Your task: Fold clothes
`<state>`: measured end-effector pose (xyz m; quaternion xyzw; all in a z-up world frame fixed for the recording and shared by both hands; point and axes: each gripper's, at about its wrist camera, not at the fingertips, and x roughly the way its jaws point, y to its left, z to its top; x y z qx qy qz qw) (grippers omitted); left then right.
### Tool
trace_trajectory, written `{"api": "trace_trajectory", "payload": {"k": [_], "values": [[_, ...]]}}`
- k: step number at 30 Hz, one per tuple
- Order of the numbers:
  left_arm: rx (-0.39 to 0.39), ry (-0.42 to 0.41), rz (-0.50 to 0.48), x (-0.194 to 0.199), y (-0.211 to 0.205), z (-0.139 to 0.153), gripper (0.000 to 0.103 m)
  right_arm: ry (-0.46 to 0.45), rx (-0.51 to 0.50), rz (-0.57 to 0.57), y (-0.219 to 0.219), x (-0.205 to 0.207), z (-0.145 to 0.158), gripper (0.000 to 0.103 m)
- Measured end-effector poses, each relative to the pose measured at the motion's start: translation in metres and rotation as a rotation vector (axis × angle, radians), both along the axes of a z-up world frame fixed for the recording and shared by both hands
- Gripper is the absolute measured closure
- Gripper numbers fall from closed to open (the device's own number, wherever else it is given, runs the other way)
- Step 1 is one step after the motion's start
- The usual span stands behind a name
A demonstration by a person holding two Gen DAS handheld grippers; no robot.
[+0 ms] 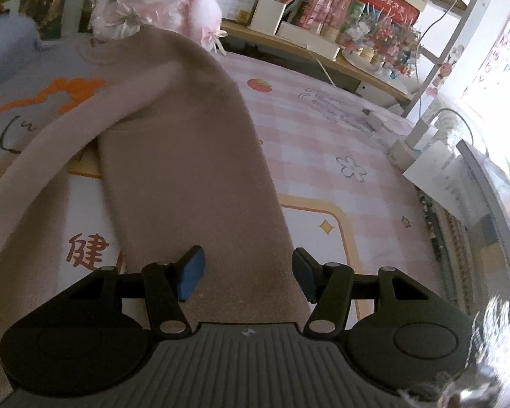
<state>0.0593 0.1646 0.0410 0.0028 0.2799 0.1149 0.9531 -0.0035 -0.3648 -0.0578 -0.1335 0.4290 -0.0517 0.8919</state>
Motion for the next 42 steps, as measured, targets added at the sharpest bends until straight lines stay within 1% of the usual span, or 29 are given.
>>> {"api": "trace_trajectory", "payload": {"k": [2,5,6,7,9,10,13,15,17,19,20,21,22,23,25,27,30,34,36,37,38,42], "values": [[0.053,0.006,0.044,0.01,0.018,0.001,0.097,0.003,-0.015,-0.012,0.003,0.001,0.0,0.048],[0.088,0.032,0.106,0.024,0.036,-0.006,0.097,0.007,-0.008,-0.03,-0.002,0.003,0.003,0.048],[0.1,0.048,0.128,0.029,0.04,-0.01,0.094,0.008,-0.006,-0.036,-0.004,0.004,0.004,0.048],[0.113,0.074,0.141,0.033,0.041,-0.014,0.087,0.009,-0.003,-0.042,-0.006,0.005,0.005,0.048],[0.136,0.135,0.155,0.042,0.04,-0.022,0.085,0.011,0.001,-0.054,-0.01,0.006,0.007,0.05],[0.14,0.139,0.132,0.04,0.034,-0.023,0.085,0.013,0.004,-0.06,-0.012,0.007,0.008,0.05],[0.137,0.106,0.009,0.02,0.006,-0.022,0.084,0.016,0.011,-0.078,-0.018,0.009,0.011,0.05],[0.122,0.09,-0.119,0.003,-0.025,-0.023,0.076,0.019,0.016,-0.09,-0.022,0.011,0.013,0.05],[0.078,0.106,-0.223,-0.013,-0.054,-0.029,0.071,0.02,0.01,-0.067,-0.026,0.014,0.013,0.051],[0.029,0.131,-0.314,-0.029,-0.08,-0.036,0.064,0.022,0.003,-0.044,-0.029,0.017,0.013,0.059],[0.004,0.147,-0.351,-0.036,-0.091,-0.04,0.061,0.023,0.0,-0.032,-0.031,0.019,0.013,0.061],[-0.012,0.163,-0.379,-0.044,-0.104,-0.045,0.055,0.024,-0.004,-0.02,-0.033,0.021,0.013,0.066],[-0.019,0.176,-0.393,-0.05,-0.114,-0.049,0.053,0.025,-0.007,-0.008,-0.035,0.022,0.013,0.068],[-0.024,0.189,-0.4,-0.055,-0.122,-0.054,0.053,0.026,-0.011,0.003,-0.037,0.024,0.013,0.077],[-0.033,0.224,-0.398,-0.063,-0.135,-0.061,0.053,0.028,-0.017,0.027,-0.041,0.027,0.013,0.096],[-0.039,0.25,-0.374,-0.067,-0.144,-0.066,0.053,0.03,-0.024,0.051,-0.044,0.03,0.013,0.096],[-0.033,0.268,-0.316,-0.072,-0.148,-0.068,0.053,0.033,-0.034,0.086,-0.05,0.035,0.014,0.097],[-0.014,0.288,-0.248,-0.079,-0.155,-0.067,0.053,-0.028,-0.314,0.13,-0.053,0.064,0.008,0.097],[-0.003,0.299,-0.217,-0.083,-0.159,-0.067,0.053,-0.035,-0.417,0.16,-0.058,0.084,-0.002,0.097],[0.003,0.304,-0.202,-0.085,-0.16,-0.066,0.053,-0.029,-0.443,0.172,-0.062,0.095,-0.009,0.097],[0.008,0.309,-0.19,-0.087,-0.163,-0.066,0.053,-0.021,-0.467,0.184,-0.067,0.106,-0.016,0.097],[0.026,0.327,-0.154,-0.094,-0.17,-0.066,0.053,0.001,-0.455,0.19,-0.081,0.137,-0.027,0.096]]}}
